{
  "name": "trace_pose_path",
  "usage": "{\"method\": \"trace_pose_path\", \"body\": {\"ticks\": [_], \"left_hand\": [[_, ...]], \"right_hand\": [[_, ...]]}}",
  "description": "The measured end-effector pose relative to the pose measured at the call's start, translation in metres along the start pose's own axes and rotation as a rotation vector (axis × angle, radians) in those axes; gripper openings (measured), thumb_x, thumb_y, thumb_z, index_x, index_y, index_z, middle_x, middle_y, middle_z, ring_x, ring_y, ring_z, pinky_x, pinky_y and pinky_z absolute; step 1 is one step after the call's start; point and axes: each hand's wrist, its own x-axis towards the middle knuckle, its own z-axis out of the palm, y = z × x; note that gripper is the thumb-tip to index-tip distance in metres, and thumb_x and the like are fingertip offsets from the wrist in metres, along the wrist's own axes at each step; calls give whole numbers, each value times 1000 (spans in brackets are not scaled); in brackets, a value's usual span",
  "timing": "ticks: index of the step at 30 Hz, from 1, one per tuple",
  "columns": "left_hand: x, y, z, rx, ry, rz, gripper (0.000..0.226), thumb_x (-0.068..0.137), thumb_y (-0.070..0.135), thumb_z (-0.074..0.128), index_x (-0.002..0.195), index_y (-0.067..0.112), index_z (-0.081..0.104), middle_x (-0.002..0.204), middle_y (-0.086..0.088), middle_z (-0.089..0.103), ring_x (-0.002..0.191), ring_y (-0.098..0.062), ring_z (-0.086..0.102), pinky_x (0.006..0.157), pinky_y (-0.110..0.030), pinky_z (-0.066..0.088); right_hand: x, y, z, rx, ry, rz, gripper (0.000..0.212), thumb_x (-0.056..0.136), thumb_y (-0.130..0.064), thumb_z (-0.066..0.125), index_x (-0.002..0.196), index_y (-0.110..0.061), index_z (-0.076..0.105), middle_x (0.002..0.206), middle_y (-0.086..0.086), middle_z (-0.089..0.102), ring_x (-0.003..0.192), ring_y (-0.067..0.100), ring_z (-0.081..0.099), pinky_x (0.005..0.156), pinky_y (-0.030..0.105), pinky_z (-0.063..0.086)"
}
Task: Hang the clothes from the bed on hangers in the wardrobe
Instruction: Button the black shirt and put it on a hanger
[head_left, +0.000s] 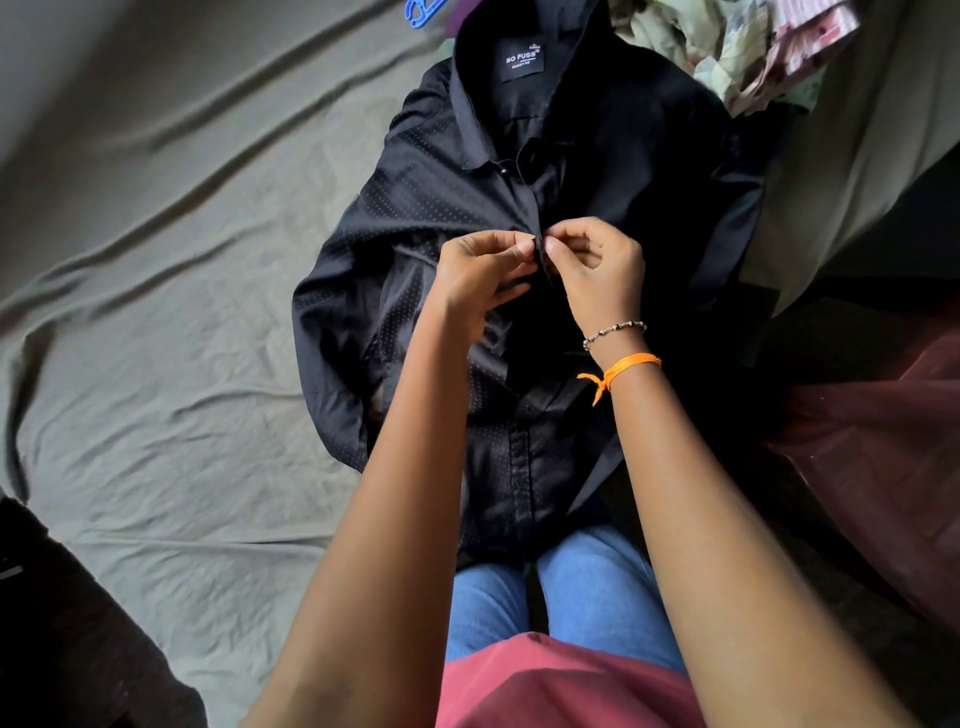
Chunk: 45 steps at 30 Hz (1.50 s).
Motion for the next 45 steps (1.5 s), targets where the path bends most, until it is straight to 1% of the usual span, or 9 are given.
{"method": "trace_pose_path", "body": {"ticks": [4,10,21,25,28,35,38,42,45], "left_hand": [[3,1,-2,18,-46,-21,15,92,9,58,80,15,64,68,8,66,72,-4,62,84,-31,53],[4,1,-3,8,-60,-57,15,92,12,59,79,17,64,69,9,65,71,-2,60,91,-31,49],[3,3,3,60,50,-12,11,89,13,64,79,16,67,72,2,64,69,-5,60,74,-22,50],[7,4,1,98,46,27,21,91,8,60,71,13,63,55,8,59,52,0,55,61,-12,49],[5,8,3,105,-52,8,22,95,13,53,75,16,62,68,5,61,61,0,56,65,-12,47],[-10,-38,5,400,473,230,17,90,8,52,81,14,64,83,3,66,78,-14,61,75,-23,47],[-29,-65,12,696,448,350,13,84,21,63,89,10,58,91,-2,58,81,-16,53,75,-28,43],[-29,-79,13,941,437,391,27,80,21,68,102,11,56,102,-5,58,93,-25,54,76,-35,44],[-32,-73,10,896,433,426,18,83,14,65,100,8,58,97,-3,62,90,-26,58,71,-33,42]], "right_hand": [[-1,-1,0,-4,-7,-6,9,81,-2,64,77,-9,67,69,-6,65,68,12,67,67,22,55],[1,-1,-1,-103,-32,-82,5,79,-3,67,81,-2,71,70,-4,65,61,-6,61,62,10,49],[7,2,1,-207,-11,-157,6,72,-9,68,70,-4,66,69,3,66,61,16,62,60,26,52],[13,-1,-10,-136,-175,-6,12,80,-4,65,72,-12,64,70,-7,62,64,5,59,68,19,50],[20,-6,-18,111,-337,230,20,88,-1,57,75,-16,61,72,-2,60,66,2,58,69,18,50],[-9,23,-20,-154,-31,-8,12,77,-11,60,85,-18,54,83,1,55,67,9,50,67,18,43],[-42,45,-15,-401,-26,-145,30,69,-16,67,94,-9,52,93,6,51,79,12,45,75,22,38],[-53,59,-15,-381,91,-72,10,78,-7,62,88,-4,60,84,3,54,72,21,53,70,39,49],[-52,53,-21,-285,78,36,9,83,-8,66,86,0,64,73,3,59,61,11,50,62,17,45]]}}
